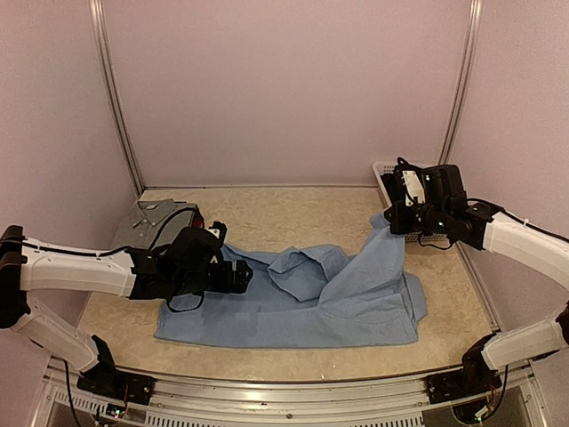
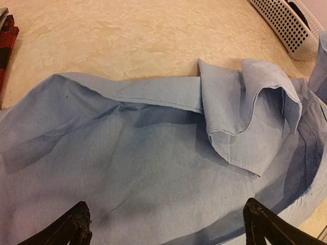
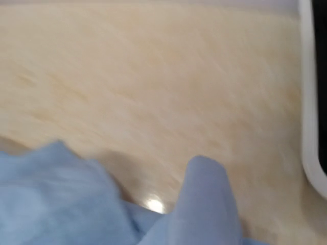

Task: Fold and stack the long sleeve shirts
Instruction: Adjust the sleeve of the 1/3-folded shirt.

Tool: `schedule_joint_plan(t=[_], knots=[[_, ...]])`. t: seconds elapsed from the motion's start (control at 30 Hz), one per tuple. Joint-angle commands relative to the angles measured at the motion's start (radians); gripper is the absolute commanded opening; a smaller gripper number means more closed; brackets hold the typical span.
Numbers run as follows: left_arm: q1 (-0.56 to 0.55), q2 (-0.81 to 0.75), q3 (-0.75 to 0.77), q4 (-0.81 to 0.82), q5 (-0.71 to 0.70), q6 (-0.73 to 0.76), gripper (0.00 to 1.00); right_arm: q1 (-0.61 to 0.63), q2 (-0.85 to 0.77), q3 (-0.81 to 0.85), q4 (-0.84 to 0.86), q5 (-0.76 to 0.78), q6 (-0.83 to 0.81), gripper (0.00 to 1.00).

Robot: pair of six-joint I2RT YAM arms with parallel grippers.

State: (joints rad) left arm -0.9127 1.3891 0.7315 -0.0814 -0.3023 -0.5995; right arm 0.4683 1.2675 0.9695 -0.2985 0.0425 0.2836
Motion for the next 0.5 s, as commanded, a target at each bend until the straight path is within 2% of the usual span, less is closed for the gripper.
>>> schedule_joint_plan(t=[0.0, 0.23, 0.47], knots=[[-0.012, 0.009, 0.037, 0.027, 0.0, 0.006, 0.99, 0.0, -0.093, -0.118, 0.223, -0.148, -0.088, 0.0], [-0.014, 0.01, 0.051, 0.04, 0.014, 0.01, 0.99, 0.003, -0.07, -0.208, 0.31, -0.356, -0.107, 0.0], [-0.014, 0.039, 0.087, 0.063, 0.031, 0.044, 0.99, 0.063, -0.174, -0.385, 0.363, -0.467, -0.099, 0.01]])
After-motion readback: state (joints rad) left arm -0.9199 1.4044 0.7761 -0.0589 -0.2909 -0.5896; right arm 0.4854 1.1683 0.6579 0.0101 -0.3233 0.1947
